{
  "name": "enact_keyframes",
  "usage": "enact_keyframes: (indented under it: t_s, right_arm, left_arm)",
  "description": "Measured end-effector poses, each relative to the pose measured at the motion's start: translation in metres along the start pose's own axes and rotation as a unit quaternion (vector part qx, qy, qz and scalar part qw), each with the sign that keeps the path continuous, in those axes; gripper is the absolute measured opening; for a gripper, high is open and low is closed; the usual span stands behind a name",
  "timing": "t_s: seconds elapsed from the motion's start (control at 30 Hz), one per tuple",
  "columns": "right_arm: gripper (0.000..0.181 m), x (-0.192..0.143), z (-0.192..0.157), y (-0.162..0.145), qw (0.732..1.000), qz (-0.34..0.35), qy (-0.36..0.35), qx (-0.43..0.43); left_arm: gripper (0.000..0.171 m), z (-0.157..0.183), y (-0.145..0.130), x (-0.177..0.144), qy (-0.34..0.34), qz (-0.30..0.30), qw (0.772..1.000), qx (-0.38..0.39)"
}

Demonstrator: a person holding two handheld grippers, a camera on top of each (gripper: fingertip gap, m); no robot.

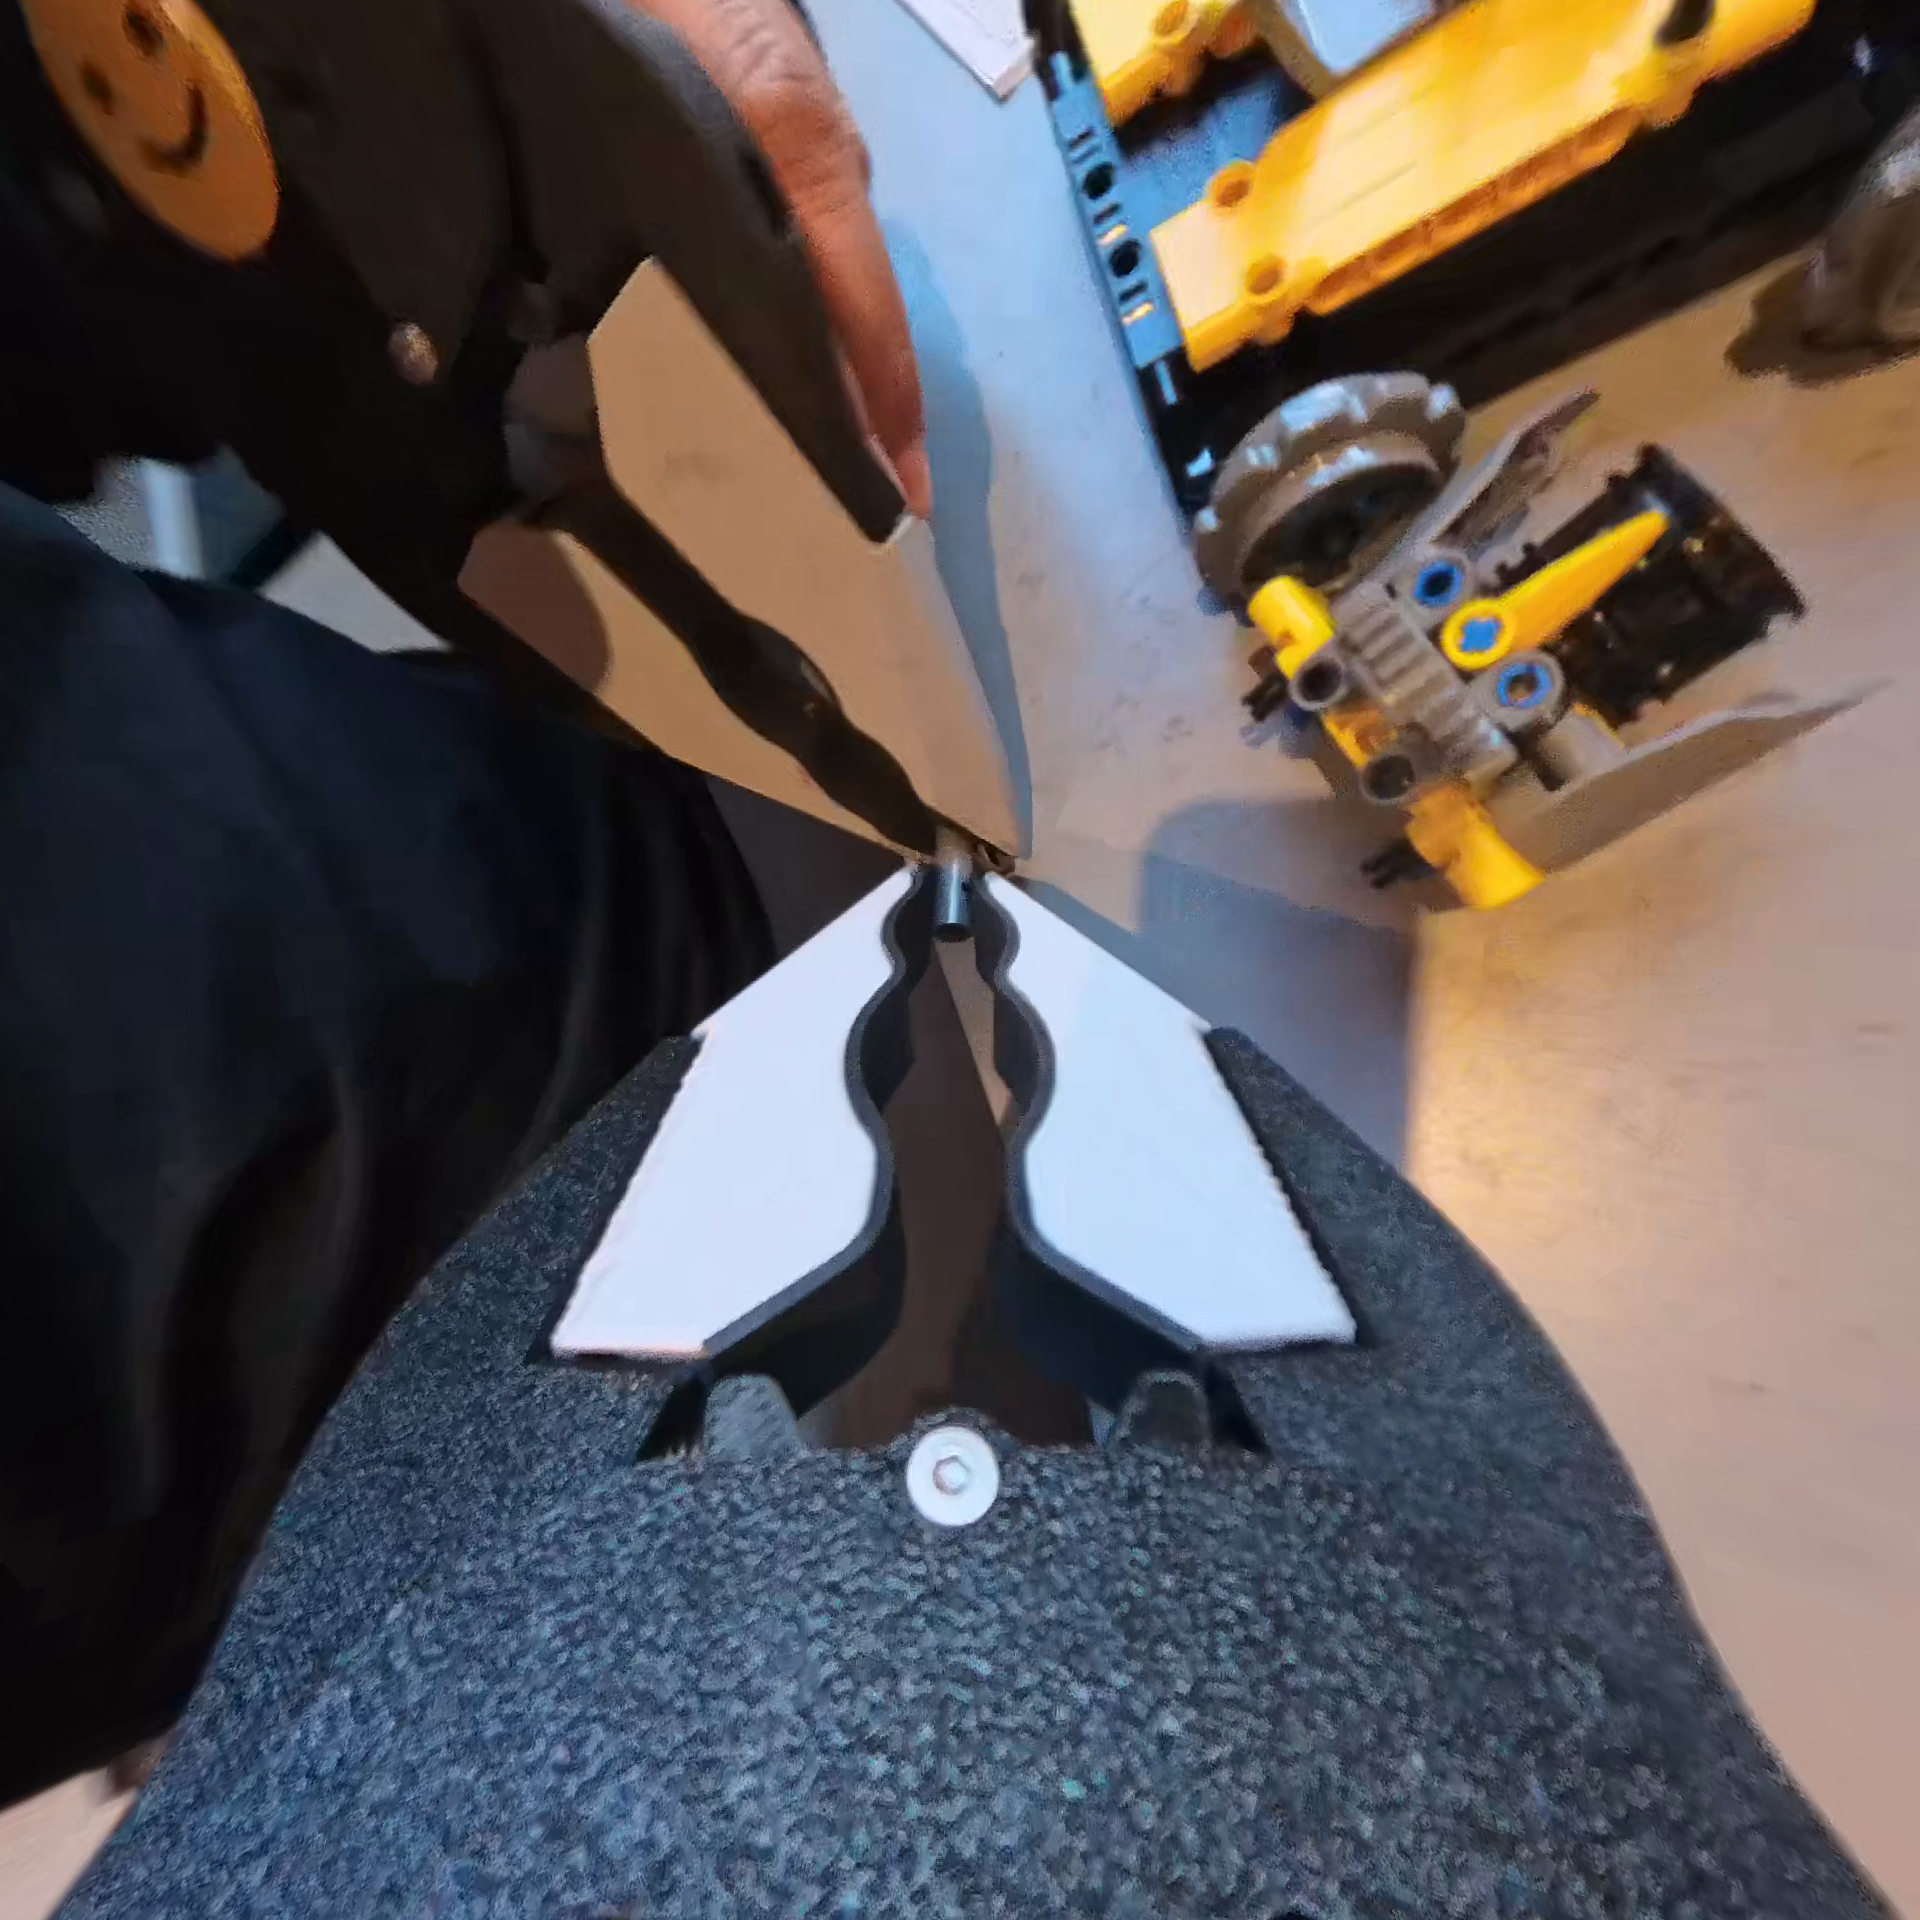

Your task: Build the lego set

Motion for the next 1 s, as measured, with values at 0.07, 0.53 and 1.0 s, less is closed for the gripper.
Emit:
enact_keyframes:
  t_s: [0.07,0.53,1.0]
  right_arm:
    - [0.006,-0.002,-0.005,0.001,0.998,-0.011,-0.038,-0.052]
    - [0.015,-0.021,-0.008,-0.019,0.989,0.121,-0.081,-0.001]
    - [0.021,-0.025,-0.015,-0.019,0.972,0.196,-0.125,-0.033]
  left_arm:
    - [0.006,0.000,0.000,0.001,-0.016,0.015,1.000,-0.018]
    - [0.007,-0.007,0.000,0.003,-0.016,0.039,0.997,-0.059]
    - [0.006,-0.009,0.013,-0.009,-0.042,0.125,0.983,-0.127]
Point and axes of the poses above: each gripper's, where its closed fingertips meet, x out along the fingers, y out of its top, z = x × y across the jaws, the point moved 7 cm from there along -x, back along the fingers, and after that the axes turned 15 degrees about -x, right-handed, at the moved point
